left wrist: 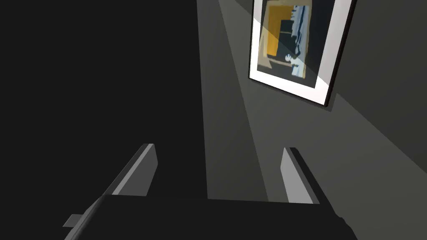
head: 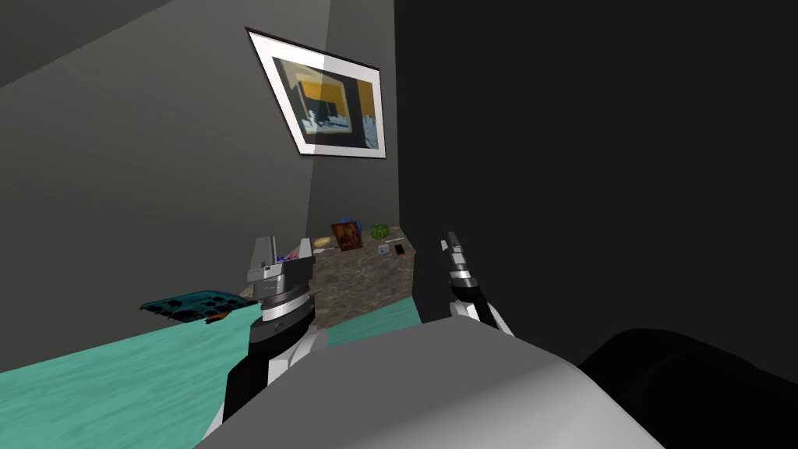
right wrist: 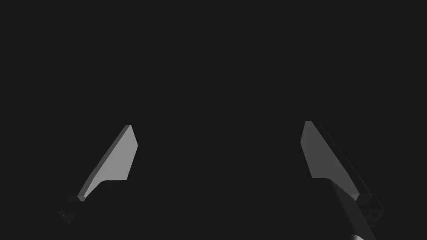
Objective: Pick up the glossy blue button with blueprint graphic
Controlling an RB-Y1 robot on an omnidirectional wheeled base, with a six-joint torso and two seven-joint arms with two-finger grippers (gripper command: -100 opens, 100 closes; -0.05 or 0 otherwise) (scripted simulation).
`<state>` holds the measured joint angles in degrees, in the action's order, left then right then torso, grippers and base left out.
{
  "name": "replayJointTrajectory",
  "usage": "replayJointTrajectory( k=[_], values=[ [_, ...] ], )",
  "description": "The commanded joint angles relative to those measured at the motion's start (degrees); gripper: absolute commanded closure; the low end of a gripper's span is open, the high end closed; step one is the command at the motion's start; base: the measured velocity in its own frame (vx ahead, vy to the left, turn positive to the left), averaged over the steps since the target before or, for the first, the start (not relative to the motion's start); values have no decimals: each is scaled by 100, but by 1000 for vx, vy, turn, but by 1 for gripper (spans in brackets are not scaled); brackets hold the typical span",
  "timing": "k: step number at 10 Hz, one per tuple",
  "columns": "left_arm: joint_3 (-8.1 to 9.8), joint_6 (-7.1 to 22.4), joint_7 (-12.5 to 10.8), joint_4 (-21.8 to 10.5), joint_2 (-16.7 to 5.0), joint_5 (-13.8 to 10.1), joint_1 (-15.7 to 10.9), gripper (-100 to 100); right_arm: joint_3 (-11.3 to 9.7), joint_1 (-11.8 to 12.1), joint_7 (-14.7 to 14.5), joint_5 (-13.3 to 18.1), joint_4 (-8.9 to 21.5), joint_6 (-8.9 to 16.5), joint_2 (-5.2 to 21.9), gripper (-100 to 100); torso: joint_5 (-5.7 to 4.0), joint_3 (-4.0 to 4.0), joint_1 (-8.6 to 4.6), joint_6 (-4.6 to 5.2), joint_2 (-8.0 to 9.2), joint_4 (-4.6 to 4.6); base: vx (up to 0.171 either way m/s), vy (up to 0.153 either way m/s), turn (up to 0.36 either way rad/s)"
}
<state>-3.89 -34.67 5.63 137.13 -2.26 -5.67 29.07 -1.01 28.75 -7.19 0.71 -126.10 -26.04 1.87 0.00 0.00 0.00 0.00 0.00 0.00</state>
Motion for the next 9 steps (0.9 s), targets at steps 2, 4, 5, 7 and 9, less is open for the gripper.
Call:
replayJointTrajectory(
  k=[2,4,5,7,9],
  values=[
    [-1,0,0,0,1,0,-1,0,-116,-44,-73,85,62,-10,357,-100,4,4,24,-2,8,1,-30,104,109],
    [-1,0,0,0,1,0,0,0,-212,-89,-149,173,141,-20,702,-100,12,1,56,-1,0,0,14,160,84],
    [-1,0,0,0,1,0,0,0,-268,-116,-195,227,193,-27,885,-100,14,-3,62,-2,-5,-1,5,169,129],
    [-2,0,0,0,1,0,-1,0,-330,-146,-244,289,254,-36,1144,-100,14,0,62,-2,1,0,-1,136,110],
    [-1,0,0,0,1,0,0,0,-472,-213,-349,431,408,-63,1533,-100,10,0,42,-2,0,0,14,125,151]
  ],
)
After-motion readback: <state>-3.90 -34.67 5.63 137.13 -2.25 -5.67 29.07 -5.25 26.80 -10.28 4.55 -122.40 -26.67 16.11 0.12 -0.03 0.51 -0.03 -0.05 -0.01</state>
